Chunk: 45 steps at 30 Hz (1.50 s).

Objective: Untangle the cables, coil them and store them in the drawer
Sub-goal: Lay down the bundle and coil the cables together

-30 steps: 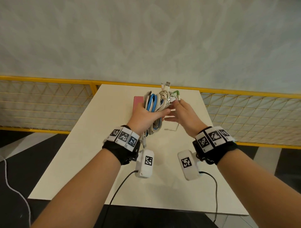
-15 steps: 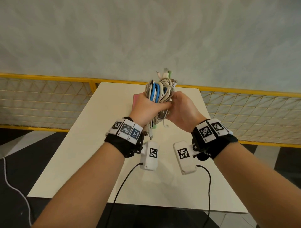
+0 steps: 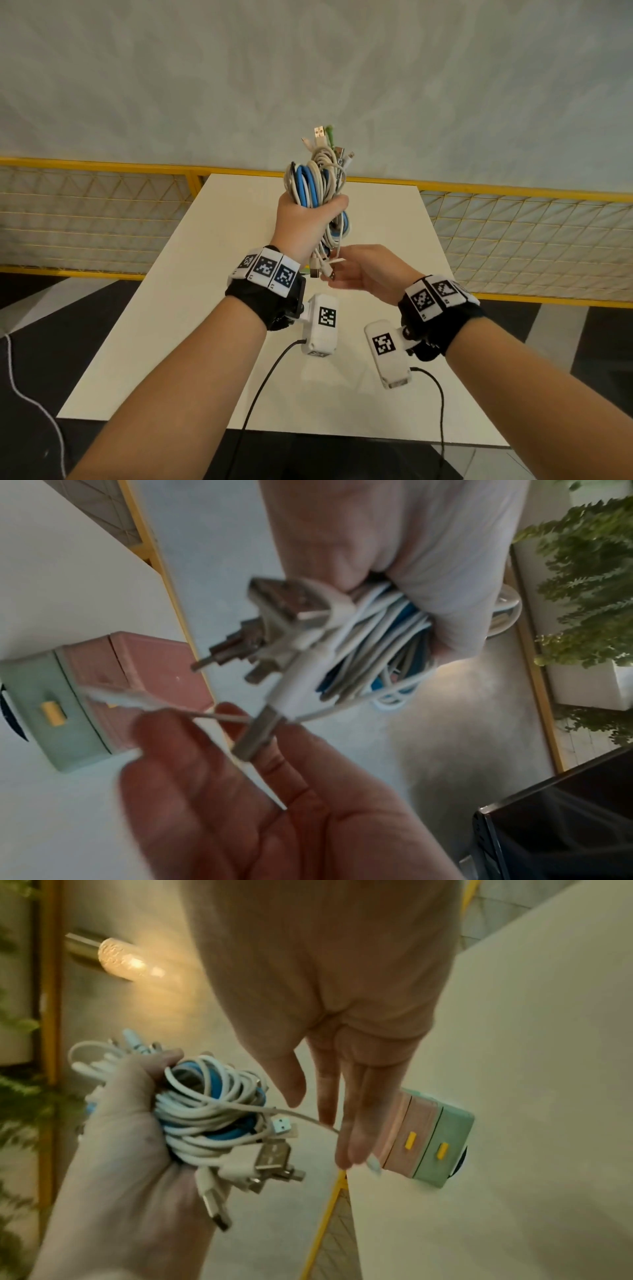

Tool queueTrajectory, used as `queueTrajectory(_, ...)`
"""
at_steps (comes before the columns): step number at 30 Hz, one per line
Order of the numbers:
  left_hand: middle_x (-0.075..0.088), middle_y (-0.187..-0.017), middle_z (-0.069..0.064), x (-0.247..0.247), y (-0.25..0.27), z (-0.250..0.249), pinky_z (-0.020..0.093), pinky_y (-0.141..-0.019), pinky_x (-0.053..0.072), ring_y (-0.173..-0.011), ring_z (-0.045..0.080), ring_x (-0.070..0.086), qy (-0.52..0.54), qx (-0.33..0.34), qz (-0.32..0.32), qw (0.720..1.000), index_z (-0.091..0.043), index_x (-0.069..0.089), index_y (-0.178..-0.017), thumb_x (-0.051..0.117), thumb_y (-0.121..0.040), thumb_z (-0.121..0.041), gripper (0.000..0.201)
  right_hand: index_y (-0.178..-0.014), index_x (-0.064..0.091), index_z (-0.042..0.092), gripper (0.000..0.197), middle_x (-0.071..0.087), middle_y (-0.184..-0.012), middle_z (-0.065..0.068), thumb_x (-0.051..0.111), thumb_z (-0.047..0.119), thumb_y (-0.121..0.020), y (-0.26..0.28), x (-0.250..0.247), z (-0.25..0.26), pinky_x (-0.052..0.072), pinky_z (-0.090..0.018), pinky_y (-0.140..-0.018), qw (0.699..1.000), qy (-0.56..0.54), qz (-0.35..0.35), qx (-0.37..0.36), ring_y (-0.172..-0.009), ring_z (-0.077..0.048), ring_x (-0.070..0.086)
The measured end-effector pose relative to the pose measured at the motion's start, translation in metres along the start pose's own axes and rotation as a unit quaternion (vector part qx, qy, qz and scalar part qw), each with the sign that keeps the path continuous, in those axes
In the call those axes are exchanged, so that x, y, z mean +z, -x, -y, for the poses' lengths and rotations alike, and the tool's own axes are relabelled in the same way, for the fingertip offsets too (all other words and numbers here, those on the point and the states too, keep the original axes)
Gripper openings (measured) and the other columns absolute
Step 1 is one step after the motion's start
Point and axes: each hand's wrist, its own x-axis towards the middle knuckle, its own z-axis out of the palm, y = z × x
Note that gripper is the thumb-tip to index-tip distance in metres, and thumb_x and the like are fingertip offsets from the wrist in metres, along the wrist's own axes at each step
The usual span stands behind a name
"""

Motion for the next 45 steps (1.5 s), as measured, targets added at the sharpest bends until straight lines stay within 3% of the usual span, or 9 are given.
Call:
queueTrajectory(3,0.071,-0.081,-0.001,0.000,0.000,0.001,0.030,-0.079,0.058,-0.080,0.013,0.069,0.004,-0.001,-0.001,1.000,-0.014,0.069,-0.089,0.075,-0.079,-0.004,0.015,-0.103,0.058,0.002,0.012,0.071,-0.091,-0.013,0.055,0.002,-0.091,0.001,0.000,0.005,0.060,-0.027,-0.071,0.995,-0.090,-0.029,-0.019,-0.078,-0.019,0.069)
queueTrajectory(9,0.071,-0.090,0.015,-0.006,0.000,0.005,0.032,-0.071,0.059,-0.078,0.019,0.070,-0.028,-0.053,0.017,0.998,0.002,0.065,-0.104,0.080,-0.061,-0.022,0.052,-0.139,0.030,-0.001,0.065,0.061,-0.110,-0.019,0.054,-0.019,-0.082,-0.008,-0.002,0.013,0.058,-0.029,-0.075,0.971,-0.181,-0.119,-0.099,-0.097,-0.027,0.065)
queueTrajectory(13,0.069,-0.075,0.002,-0.003,0.006,0.013,0.026,-0.068,0.056,-0.069,0.010,0.065,-0.090,-0.076,0.071,0.990,-0.013,0.068,-0.084,0.073,-0.074,-0.007,0.013,-0.122,0.050,-0.005,0.037,0.058,-0.093,-0.012,0.034,-0.005,-0.090,-0.004,0.007,0.027,0.056,-0.025,-0.070,0.960,-0.241,-0.062,-0.130,-0.076,-0.017,0.063)
queueTrajectory(15,0.067,-0.073,-0.005,0.001,0.011,0.014,0.026,-0.072,0.057,-0.070,0.007,0.065,-0.105,-0.064,0.090,0.988,-0.024,0.062,-0.079,0.072,-0.078,-0.001,0.025,-0.115,0.054,-0.004,0.036,0.060,-0.099,-0.014,0.032,0.007,-0.088,0.000,0.013,0.030,0.052,-0.026,-0.074,0.965,-0.224,-0.012,-0.133,-0.078,-0.016,0.062)
queueTrajectory(20,0.061,-0.076,0.001,0.010,0.011,0.015,0.038,-0.075,0.055,-0.074,0.012,0.062,-0.137,-0.025,0.088,0.986,-0.022,0.055,-0.078,0.068,-0.083,-0.016,0.015,-0.119,0.050,-0.006,0.044,0.062,-0.101,-0.015,0.060,0.011,-0.079,0.004,0.011,0.026,0.053,-0.030,-0.075,0.974,-0.137,0.048,-0.173,-0.090,-0.021,0.062)
queueTrajectory(24,0.060,-0.127,0.012,0.010,0.007,0.023,0.018,-0.081,0.051,-0.099,0.012,0.060,-0.232,-0.056,0.146,0.960,-0.009,0.052,-0.131,0.071,-0.071,-0.026,0.065,-0.117,0.058,-0.004,0.043,0.065,-0.110,-0.023,0.074,0.008,-0.079,0.000,0.015,0.021,0.055,-0.036,-0.083,0.974,-0.056,-0.056,-0.215,-0.098,-0.026,0.066)
queueTrajectory(29,0.052,-0.111,-0.003,0.002,0.008,0.019,0.013,-0.070,0.052,-0.095,0.004,0.059,-0.260,-0.027,0.286,0.922,-0.014,0.039,-0.133,0.074,-0.082,-0.010,0.062,-0.104,0.066,-0.001,0.029,0.069,-0.088,-0.015,0.072,0.011,-0.078,-0.001,0.009,0.015,0.057,-0.033,-0.068,0.953,-0.105,-0.185,-0.215,-0.081,-0.024,0.070)
queueTrajectory(32,0.044,-0.129,-0.010,-0.005,0.016,0.029,0.021,-0.097,0.044,-0.120,0.006,0.049,-0.256,0.004,0.262,0.931,-0.022,0.014,-0.153,0.076,-0.082,-0.031,0.095,-0.103,0.068,0.001,0.035,0.071,-0.086,-0.014,0.074,0.015,-0.072,-0.003,0.000,0.018,0.058,-0.036,-0.064,0.938,-0.172,-0.236,-0.184,-0.078,-0.028,0.072)
queueTrajectory(45,0.041,-0.112,0.008,0.020,0.021,0.035,0.045,-0.085,0.050,-0.097,0.024,0.053,-0.378,0.177,0.215,0.883,-0.005,0.045,-0.137,0.034,-0.102,-0.041,0.051,-0.114,0.059,-0.007,0.048,0.066,-0.089,-0.012,0.077,0.009,-0.073,0.002,-0.010,0.025,0.054,-0.029,-0.063,0.942,-0.168,-0.185,-0.223,-0.079,-0.024,0.067)
